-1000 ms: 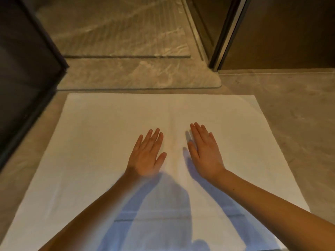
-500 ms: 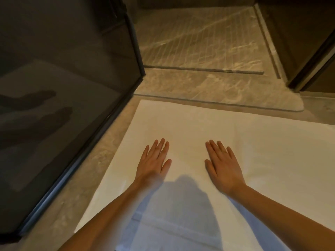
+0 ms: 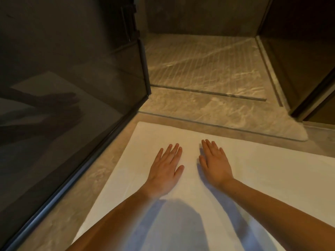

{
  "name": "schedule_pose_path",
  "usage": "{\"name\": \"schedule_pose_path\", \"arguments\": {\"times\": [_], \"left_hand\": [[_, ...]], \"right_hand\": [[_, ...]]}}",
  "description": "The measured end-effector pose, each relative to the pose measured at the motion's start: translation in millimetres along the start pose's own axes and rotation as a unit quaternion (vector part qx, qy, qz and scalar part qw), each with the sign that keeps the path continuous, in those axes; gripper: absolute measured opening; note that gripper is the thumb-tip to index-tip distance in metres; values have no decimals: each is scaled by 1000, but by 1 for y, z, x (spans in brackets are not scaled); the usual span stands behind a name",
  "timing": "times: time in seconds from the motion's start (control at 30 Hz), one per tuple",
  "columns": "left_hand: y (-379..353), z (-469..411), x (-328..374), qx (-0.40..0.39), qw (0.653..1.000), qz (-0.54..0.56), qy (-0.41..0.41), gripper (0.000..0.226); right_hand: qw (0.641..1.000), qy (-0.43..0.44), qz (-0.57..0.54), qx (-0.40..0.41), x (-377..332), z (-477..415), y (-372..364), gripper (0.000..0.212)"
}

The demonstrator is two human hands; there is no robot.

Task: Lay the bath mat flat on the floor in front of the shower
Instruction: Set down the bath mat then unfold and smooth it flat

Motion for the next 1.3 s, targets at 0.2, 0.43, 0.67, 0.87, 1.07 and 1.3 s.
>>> {"name": "schedule_pose_path", "arguments": {"times": [0.2,0.43,0.67,0.87,1.07,1.3], "left_hand": [[-19,-62,28,-20,999,-18,-37,56],[-8,-71,-86,-6,1000,7,16,57],[4,-82,-154,2,990,16,140,60],[12,-85,-157,-31,983,-21,180,61],[-3,-58,-28,9,999,-36,-34,61],[-7,-6,-42,39,999,12,-22,58]], "right_hand": [[998,-21,54,-19,4,-25,-24,57],[999,-15,48,5,15,-22,-34,60],[997,-63,45,15,22,-22,-32,62],[997,-69,35,6,20,-21,-29,63],[996,-62,52,20,20,-22,-29,63],[997,-59,50,6,19,-20,-29,61]]}}
Point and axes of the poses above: each hand's wrist, its own z-axis away from the middle knuckle, its own y-axis out of the back of the hand, x = y × z, the point moved 9 cm from there along -z, towards the middle knuckle, and after that the axes turned 1 degree about -y, right-handed, at the moved point
